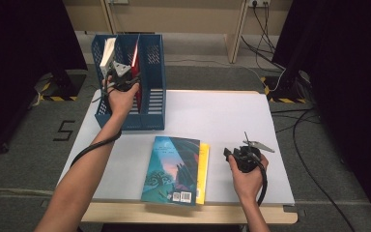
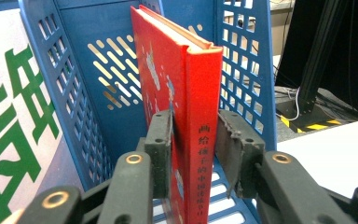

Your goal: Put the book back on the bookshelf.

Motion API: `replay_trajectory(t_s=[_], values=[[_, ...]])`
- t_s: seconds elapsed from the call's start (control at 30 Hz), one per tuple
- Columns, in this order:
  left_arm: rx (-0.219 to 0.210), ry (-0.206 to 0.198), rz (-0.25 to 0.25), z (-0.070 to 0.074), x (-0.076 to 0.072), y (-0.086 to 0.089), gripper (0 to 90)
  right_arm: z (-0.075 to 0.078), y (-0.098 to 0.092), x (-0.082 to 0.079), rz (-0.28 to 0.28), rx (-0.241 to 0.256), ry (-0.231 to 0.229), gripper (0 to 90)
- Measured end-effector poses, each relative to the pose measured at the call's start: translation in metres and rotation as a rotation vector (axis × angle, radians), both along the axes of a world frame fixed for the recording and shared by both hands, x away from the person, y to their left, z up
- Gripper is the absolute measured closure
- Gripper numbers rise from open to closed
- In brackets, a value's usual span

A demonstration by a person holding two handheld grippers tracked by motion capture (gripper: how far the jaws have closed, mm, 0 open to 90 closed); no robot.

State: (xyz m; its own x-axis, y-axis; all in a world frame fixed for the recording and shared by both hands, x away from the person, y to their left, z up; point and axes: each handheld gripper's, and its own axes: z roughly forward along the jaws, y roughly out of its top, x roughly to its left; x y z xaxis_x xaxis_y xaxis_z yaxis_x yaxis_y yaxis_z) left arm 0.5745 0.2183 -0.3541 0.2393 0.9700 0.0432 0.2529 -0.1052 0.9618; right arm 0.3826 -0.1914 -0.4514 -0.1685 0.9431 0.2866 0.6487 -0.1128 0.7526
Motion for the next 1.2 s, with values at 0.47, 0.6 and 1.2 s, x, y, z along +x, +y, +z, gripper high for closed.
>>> replay_trajectory(t_s=[0.47, 0.6, 1.2], values=[[-0.011, 0.009, -0.004, -0.001, -0.001, 0.000, 56.3, 0.001, 0.000, -0.001, -0.005, 0.001, 0.002, 56.5], [-0.018, 0.009, 0.006, 0.000, -0.003, 0.003, 54.6, 0.001, 0.001, -0.001, -0.006, 0.003, 0.003, 56.4], [-0.010, 0.063, -0.034, -0.012, -0.031, 0.011, 48.5, 0.007, 0.010, 0.000, 0.003, 0.020, 0.009, 56.1]])
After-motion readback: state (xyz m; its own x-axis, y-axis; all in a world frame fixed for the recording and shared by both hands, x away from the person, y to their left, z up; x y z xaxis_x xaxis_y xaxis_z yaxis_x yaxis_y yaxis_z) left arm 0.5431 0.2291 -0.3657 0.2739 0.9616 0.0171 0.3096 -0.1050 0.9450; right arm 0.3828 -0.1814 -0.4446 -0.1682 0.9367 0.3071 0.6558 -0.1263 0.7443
